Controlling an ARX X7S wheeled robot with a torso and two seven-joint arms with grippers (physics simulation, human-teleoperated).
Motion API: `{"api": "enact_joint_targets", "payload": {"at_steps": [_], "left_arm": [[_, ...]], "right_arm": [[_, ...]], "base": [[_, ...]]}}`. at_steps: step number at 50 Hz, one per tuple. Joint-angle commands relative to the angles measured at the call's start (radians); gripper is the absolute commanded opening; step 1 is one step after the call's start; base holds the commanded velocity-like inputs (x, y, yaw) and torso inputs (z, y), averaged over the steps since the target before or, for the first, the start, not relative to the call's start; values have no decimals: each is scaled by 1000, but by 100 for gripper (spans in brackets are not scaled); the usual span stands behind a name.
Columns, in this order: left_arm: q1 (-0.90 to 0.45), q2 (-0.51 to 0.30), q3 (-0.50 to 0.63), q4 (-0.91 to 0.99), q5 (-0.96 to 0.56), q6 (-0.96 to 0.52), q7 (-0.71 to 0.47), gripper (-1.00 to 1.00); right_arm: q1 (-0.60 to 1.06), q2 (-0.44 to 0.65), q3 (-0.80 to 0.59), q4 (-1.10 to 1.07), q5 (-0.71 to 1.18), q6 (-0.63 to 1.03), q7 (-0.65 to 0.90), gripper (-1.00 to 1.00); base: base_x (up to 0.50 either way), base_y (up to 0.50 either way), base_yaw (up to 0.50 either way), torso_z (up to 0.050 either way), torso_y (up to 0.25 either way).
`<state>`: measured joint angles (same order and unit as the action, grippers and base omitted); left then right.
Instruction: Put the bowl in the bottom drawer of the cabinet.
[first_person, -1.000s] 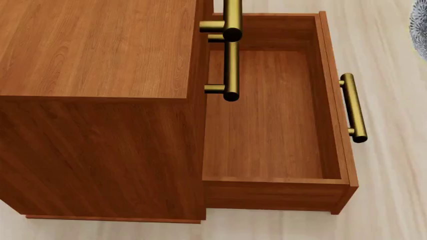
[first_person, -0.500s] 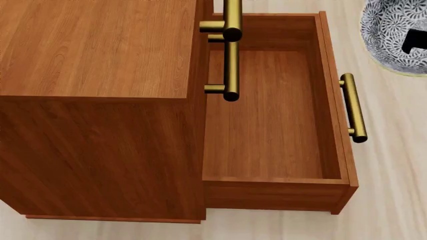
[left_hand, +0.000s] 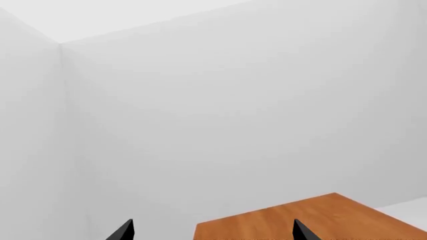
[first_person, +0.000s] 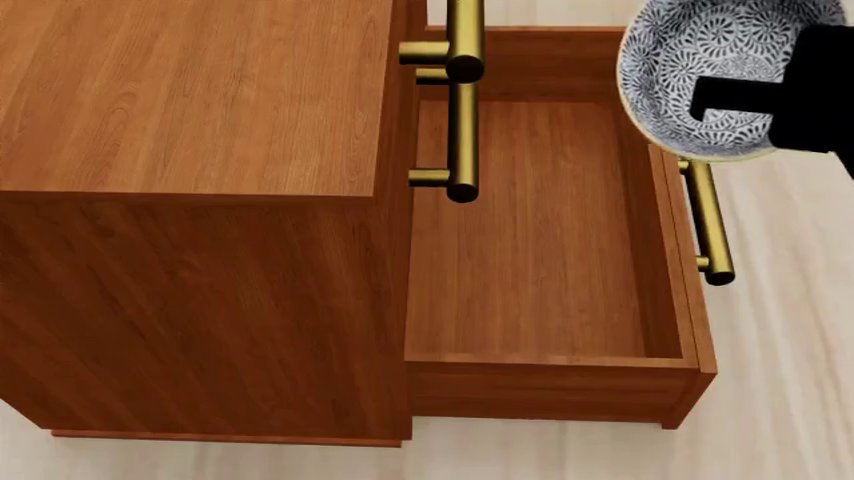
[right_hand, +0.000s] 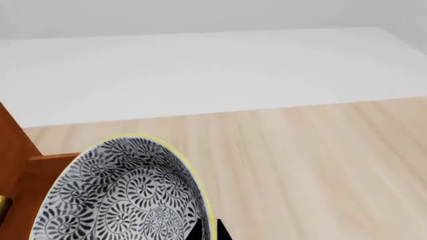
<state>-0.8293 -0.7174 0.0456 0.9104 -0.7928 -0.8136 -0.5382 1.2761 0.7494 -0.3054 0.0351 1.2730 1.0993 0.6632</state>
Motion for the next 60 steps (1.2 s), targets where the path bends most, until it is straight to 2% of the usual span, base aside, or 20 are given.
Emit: {"api": "enact_joint_targets", "payload": {"at_steps": [1, 19, 60], "left_arm": [[9, -5, -2, 2, -1, 6, -4, 100], [23, -14, -6, -2, 0, 21, -4, 100], [8, -31, -11, 1, -27, 17, -23, 100]], "right_arm": [[21, -41, -39, 21, -41, -8, -28, -100], [38, -75, -104, 65, -92, -19, -87, -100], [76, -50, -248, 32, -149, 18, -263, -100]], "base": [[0, 0, 0, 0, 0], [0, 0, 0, 0, 1], [0, 0, 0, 0, 0]]}}
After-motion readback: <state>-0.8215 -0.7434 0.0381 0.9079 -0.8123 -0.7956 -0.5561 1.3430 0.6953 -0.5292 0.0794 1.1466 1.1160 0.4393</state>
